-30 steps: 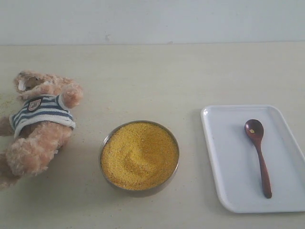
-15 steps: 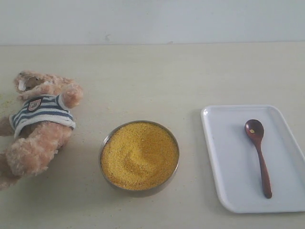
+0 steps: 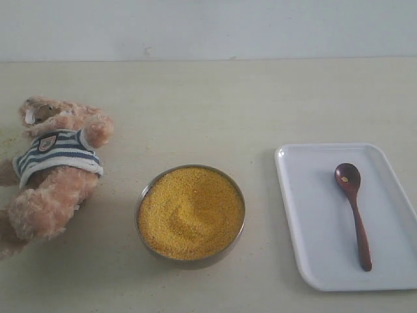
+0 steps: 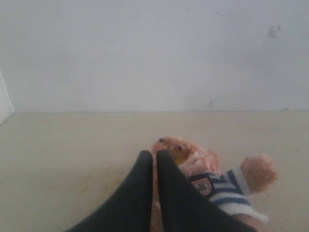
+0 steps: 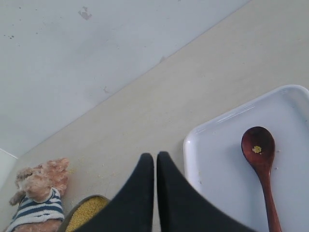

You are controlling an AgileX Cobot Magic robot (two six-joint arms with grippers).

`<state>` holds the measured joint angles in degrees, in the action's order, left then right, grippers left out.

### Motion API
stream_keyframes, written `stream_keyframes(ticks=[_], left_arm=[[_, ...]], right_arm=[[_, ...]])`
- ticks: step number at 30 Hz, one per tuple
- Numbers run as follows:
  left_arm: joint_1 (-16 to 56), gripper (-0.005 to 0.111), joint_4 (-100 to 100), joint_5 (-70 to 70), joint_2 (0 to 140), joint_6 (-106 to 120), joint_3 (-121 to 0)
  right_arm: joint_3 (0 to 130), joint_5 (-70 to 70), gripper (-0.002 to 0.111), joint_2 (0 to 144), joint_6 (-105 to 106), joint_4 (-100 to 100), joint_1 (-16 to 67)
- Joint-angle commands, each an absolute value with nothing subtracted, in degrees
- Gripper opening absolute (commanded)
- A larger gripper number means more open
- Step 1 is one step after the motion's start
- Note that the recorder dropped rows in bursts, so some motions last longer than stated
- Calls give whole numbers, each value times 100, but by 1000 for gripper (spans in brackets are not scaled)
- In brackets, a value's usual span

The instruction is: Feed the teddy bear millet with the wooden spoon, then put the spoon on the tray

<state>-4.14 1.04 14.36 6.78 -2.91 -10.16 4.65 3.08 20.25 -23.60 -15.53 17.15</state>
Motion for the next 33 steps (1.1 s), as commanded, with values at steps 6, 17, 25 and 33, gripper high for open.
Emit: stream_keyframes(ticks=[6,17,25,33], left_arm=[[-745,5,-241,1366,0,-122,0],[-745,5,-240,1706,0,-122,0],[-745,5,-240,1696,0,-122,0],[-745,5,-240,1696,0,-122,0]], right_arm=[[450,217,1,2002,-2346,-1561,1729],[450,217,1,2002,-2346,-1561,1729],[450,217,1,2002,-2346,-1575,1729],[450,217,1,2002,-2346,-1575,1729]])
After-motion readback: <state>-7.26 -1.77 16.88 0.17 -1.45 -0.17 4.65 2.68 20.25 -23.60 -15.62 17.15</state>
